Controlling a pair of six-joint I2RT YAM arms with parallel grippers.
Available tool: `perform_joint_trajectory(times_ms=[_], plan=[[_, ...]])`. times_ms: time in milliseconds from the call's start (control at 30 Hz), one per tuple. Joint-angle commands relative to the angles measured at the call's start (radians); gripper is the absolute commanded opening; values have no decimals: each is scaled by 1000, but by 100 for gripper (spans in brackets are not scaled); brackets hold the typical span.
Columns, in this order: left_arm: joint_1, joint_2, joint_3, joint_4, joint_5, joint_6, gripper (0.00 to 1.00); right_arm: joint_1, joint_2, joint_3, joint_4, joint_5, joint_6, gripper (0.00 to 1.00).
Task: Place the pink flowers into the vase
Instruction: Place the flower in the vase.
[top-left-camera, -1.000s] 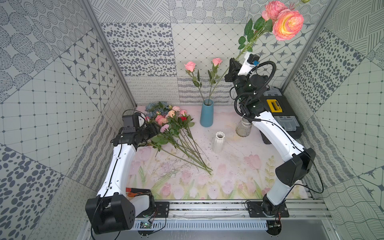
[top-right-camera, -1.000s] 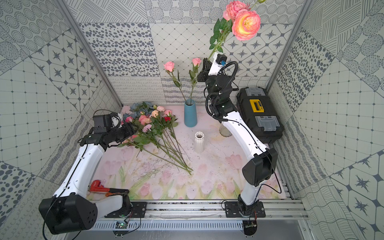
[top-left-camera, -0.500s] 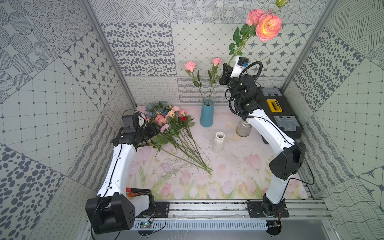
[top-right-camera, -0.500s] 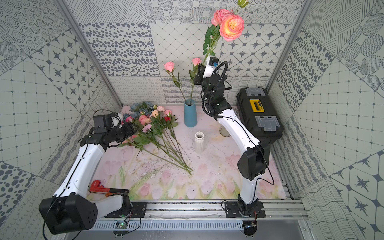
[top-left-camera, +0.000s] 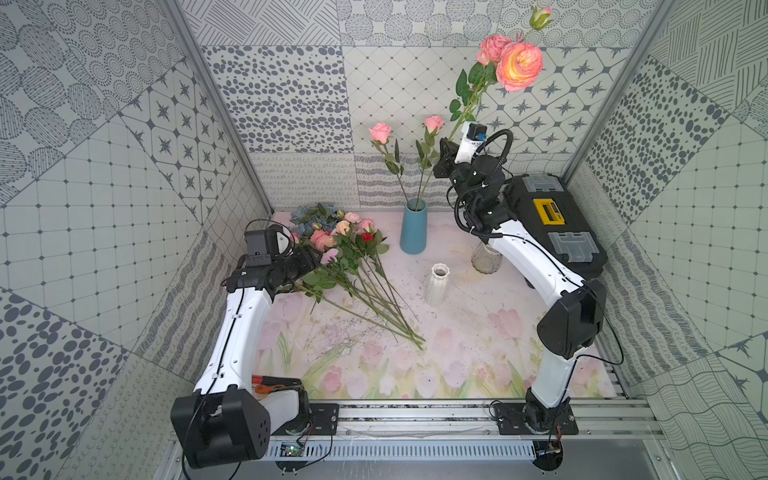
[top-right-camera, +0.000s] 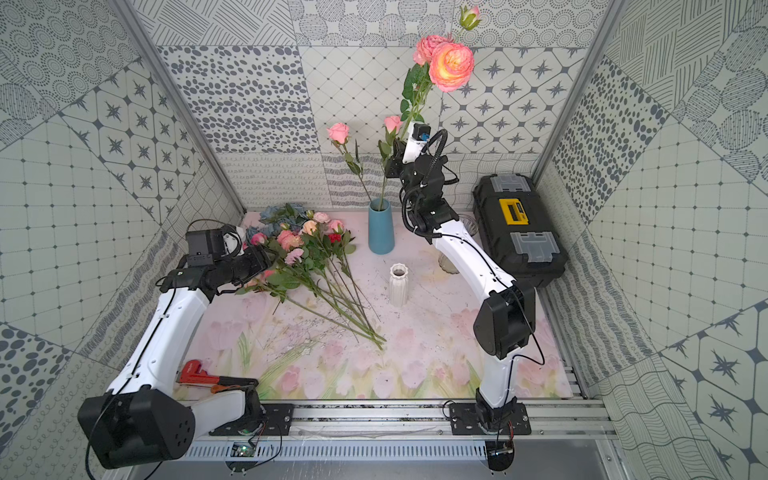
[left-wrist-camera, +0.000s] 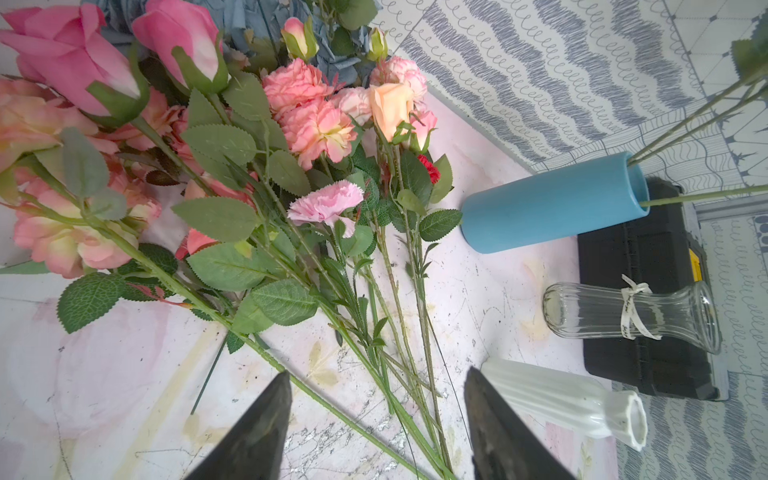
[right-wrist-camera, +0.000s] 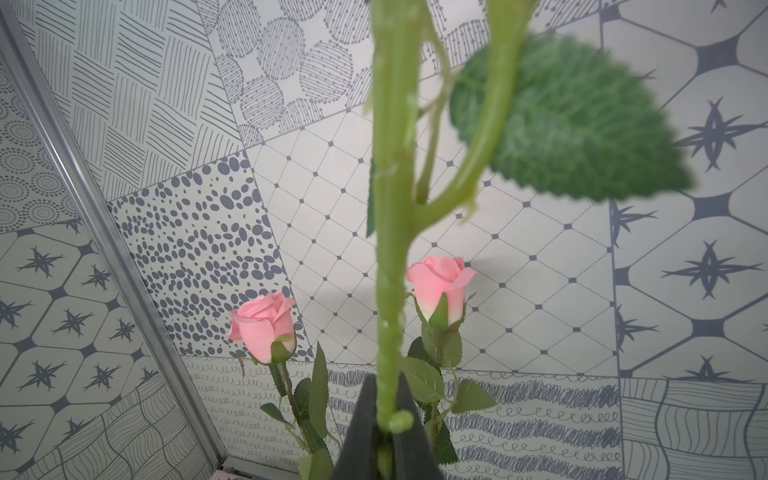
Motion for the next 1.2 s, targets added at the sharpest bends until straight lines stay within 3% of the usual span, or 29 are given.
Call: perform_joint_trajectory(times_ms=[0, 1167], plan=[[7, 5, -3, 29, 28, -7, 66, -2, 27, -21, 68, -12, 25, 0], [6, 5, -4, 29, 26, -7, 66, -1, 100, -150, 152, 5, 97, 0]])
